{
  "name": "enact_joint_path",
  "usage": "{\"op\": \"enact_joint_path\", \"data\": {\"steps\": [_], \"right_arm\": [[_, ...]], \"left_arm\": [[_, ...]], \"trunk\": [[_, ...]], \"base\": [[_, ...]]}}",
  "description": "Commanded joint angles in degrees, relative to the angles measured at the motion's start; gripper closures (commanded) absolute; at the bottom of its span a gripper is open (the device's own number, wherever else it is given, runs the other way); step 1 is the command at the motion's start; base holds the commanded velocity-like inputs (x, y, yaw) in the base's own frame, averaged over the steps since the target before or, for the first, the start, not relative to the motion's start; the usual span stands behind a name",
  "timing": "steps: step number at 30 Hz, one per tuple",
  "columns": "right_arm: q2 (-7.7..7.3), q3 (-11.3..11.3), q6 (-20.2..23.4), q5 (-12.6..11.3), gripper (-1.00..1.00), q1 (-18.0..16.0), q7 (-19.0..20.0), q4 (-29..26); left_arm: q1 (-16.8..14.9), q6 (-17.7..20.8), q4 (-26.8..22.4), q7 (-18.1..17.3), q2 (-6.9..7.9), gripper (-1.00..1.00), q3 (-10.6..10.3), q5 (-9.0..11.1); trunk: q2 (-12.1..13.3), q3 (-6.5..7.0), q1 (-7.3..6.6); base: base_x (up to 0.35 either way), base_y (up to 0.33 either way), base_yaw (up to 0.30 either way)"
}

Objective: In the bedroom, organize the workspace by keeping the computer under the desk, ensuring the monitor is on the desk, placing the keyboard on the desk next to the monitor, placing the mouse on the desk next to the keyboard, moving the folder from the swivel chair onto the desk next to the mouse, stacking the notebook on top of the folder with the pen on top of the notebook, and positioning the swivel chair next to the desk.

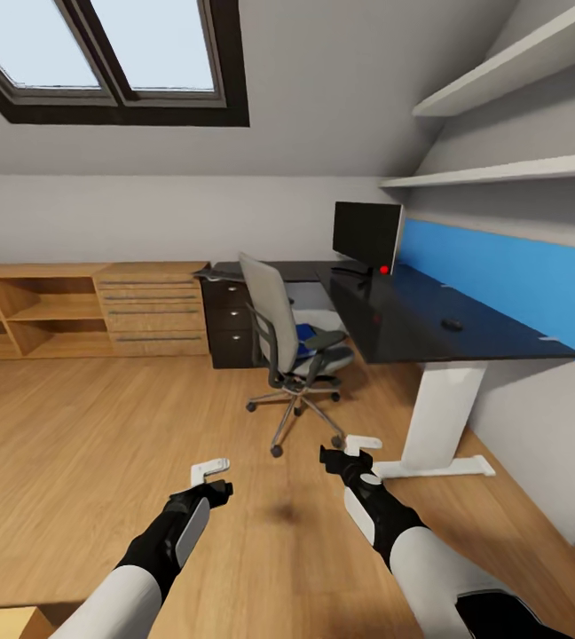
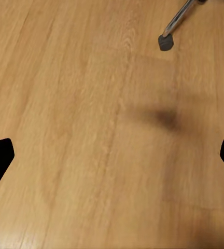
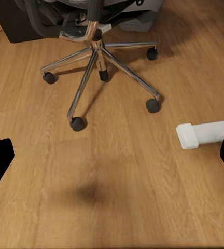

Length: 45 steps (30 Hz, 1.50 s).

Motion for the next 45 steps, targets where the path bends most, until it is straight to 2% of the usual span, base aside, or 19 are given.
{"op": "enact_joint_path", "data": {"steps": [1,6,15,19,20,21,22,23,24,26,27,33,36,45], "right_arm": [[0.01,0.16,-0.27,-0.49,-1.00,-0.05,-0.19,0.08],[0.01,0.24,-0.26,-0.48,-1.00,-0.05,-0.21,0.47],[0.01,0.25,-0.30,-0.48,-1.00,-0.05,-0.28,0.52],[0.01,0.27,-0.30,-0.48,-1.00,-0.05,-0.28,0.50],[0.01,0.27,-0.27,-0.48,-1.00,-0.05,-0.28,0.48],[0.01,0.26,-0.22,-0.48,-1.00,-0.05,-0.28,0.25],[0.01,0.25,-0.22,-0.48,-1.00,-0.05,-0.28,0.21],[0.01,0.25,-0.22,-0.45,-1.00,-0.05,-0.28,0.17],[0.01,0.25,-0.21,-0.44,-1.00,-0.05,-0.28,0.15],[0.01,0.25,-0.17,-0.41,-1.00,-0.05,-0.28,0.04],[0.01,0.25,-0.15,-0.40,-1.00,-0.05,-0.28,0.03],[0.01,0.27,-0.13,-0.40,-1.00,-0.05,-0.32,-0.06],[0.01,0.33,-0.09,-0.40,-1.00,-0.05,-0.36,-0.09],[0.01,0.31,-0.10,-0.48,-1.00,-0.05,-0.33,-0.24]], "left_arm": [[-0.01,0.10,-0.11,0.30,0.00,-1.00,0.07,0.53],[-0.04,-4.78,-0.19,0.33,0.10,-1.00,0.07,0.57],[-0.05,-5.91,-1.70,0.30,0.27,-1.00,0.10,0.59],[0.15,-5.60,-5.56,0.29,1.34,-1.00,0.14,0.72],[0.48,-5.25,-7.56,0.29,2.01,-1.00,0.14,0.81],[5.55,1.19,-21.14,0.22,3.32,-1.00,0.15,0.93],[6.60,2.32,-23.49,0.22,3.37,-1.00,0.15,0.93],[8.88,4.68,-28.01,0.21,3.39,-1.00,0.14,0.94],[10.01,5.82,-29.95,0.23,3.34,-1.00,0.12,0.93],[14.33,9.66,-35.48,0.24,2.77,-1.00,-0.03,0.90],[15.15,10.36,-36.45,0.24,2.54,-1.00,-0.04,0.89],[16.45,11.49,-37.91,0.30,2.30,-1.00,0.05,0.92],[16.58,11.47,-35.08,0.37,2.35,-1.00,0.10,0.88],[16.60,11.36,-33.69,0.38,2.37,-1.00,0.07,0.87]], "trunk": [[-0.44,-0.24,0.22],[-2.45,-1.14,1.32],[-6.06,-2.75,3.29],[-7.66,-3.47,4.17],[-8.06,-3.65,4.39],[-8.46,-3.83,4.61],[-8.86,-4.01,4.83],[-9.27,-4.19,5.05],[-9.67,-4.37,5.27],[-10.47,-4.73,5.71],[-10.87,-4.91,5.93],[-13.28,-5.99,7.25],[-14.48,-6.52,7.90],[-18.09,-8.14,9.88]], "base": [[0.000,0.000,-0.065],[0.000,0.000,-0.019],[0.000,0.000,-0.001],[0.000,0.000,0.000],[0.000,0.000,0.000],[0.000,0.000,0.000],[0.000,0.000,0.000],[0.000,0.000,0.000],[0.000,0.000,0.000],[0.000,0.000,0.000],[0.000,0.000,0.000],[0.000,0.000,0.000],[0.000,0.000,0.000],[0.000,0.000,0.000]]}}
